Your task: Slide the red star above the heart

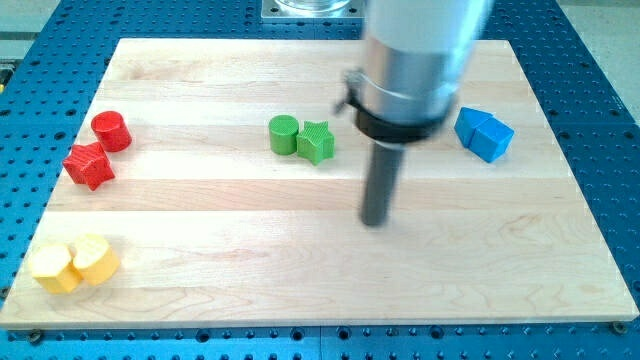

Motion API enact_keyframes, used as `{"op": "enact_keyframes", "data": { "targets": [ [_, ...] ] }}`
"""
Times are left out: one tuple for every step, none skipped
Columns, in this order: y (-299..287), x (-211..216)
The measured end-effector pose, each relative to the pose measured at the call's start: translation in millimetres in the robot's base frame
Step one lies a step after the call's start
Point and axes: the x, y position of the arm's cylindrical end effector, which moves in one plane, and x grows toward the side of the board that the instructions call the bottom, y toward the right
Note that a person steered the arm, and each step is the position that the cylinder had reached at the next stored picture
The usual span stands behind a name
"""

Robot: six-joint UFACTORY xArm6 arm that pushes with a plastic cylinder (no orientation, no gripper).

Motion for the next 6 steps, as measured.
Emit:
{"op": "enact_keyframes", "data": {
  "targets": [
    [-100, -77],
    [-184, -141],
    [-226, -186],
    [-296, -181],
    [-314, -142],
    [-311, -97]
  ]
}}
